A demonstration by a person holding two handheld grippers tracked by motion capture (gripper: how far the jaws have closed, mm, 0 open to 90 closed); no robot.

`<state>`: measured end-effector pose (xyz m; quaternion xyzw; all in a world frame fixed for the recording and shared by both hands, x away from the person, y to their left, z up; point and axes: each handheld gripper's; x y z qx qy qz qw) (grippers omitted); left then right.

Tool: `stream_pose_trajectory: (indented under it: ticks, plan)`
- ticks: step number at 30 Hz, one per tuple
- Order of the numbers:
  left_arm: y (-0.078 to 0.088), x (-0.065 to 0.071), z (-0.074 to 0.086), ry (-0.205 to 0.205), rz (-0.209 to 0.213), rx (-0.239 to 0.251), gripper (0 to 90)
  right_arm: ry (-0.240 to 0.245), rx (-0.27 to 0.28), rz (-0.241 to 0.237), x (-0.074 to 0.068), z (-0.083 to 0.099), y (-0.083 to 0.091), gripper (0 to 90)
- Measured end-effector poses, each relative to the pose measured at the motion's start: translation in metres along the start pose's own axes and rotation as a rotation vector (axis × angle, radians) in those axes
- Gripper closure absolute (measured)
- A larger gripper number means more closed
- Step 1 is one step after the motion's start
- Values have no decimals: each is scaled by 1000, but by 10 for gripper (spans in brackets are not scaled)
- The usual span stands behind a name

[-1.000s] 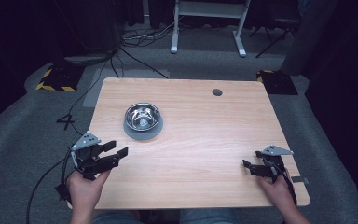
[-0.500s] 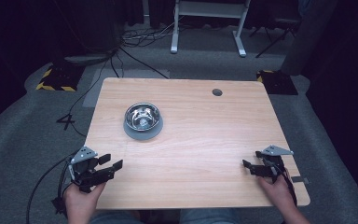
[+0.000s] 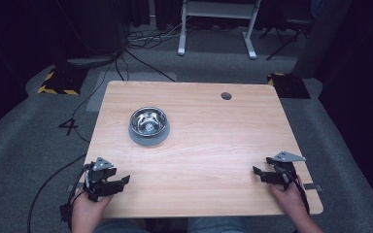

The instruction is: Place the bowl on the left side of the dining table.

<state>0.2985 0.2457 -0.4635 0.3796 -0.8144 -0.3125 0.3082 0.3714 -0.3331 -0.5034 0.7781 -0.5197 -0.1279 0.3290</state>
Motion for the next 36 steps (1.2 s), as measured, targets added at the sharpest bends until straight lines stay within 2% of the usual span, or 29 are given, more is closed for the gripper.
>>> stream_pose_trajectory:
  ticks: [5, 6, 8, 13, 16, 19, 21, 22, 23, 24, 25, 28, 29, 30, 36]
  plan:
    - [-6, -1, 3, -8, -6, -30, 378, 0, 0, 0, 0, 0, 0, 252]
    - [-8, -1, 3, -21, -10, -51, 374, 0, 0, 0, 0, 0, 0, 252]
    - [-10, -1, 3, -23, -11, -52, 372, 0, 0, 0, 0, 0, 0, 252]
    - [-17, -1, 5, -34, 10, -106, 348, 0, 0, 0, 0, 0, 0, 252]
    - [-21, 0, 7, -51, -8, -97, 324, 0, 0, 0, 0, 0, 0, 252]
    - [-23, 0, 8, -55, 1, -80, 306, 0, 0, 0, 0, 0, 0, 252]
    - [-23, 0, 10, -72, 4, -77, 284, 0, 0, 0, 0, 0, 0, 252]
    - [-24, 0, 11, -98, -2, -68, 263, 0, 0, 0, 0, 0, 0, 252]
    - [-25, -1, 12, -133, 11, -74, 233, 0, 0, 0, 0, 0, 0, 252]
    - [-28, -1, 15, -168, 23, -64, 152, 0, 0, 0, 0, 0, 0, 252]
    - [-29, 0, 16, -193, 20, -58, 131, 0, 0, 0, 0, 0, 0, 252]
    - [-33, -3, 20, -242, 60, -23, 84, 0, 0, 0, 0, 0, 0, 252]
    - [-35, -2, 22, -236, 74, -12, 59, 0, 0, 0, 0, 0, 0, 252]
    - [-36, -2, 22, -236, 69, -13, 39, 0, 1, 1, 0, 0, 0, 252]
    - [-36, -2, 22, -230, 72, -15, 37, 0, 1, 0, 0, 0, 0, 252]
Point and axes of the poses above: each handheld gripper's, and its own axes: y roughly backward along the jaws, z roughly out of its underside, x roughly to its right, and after that the axes turned 10 degrees about z, right-handed
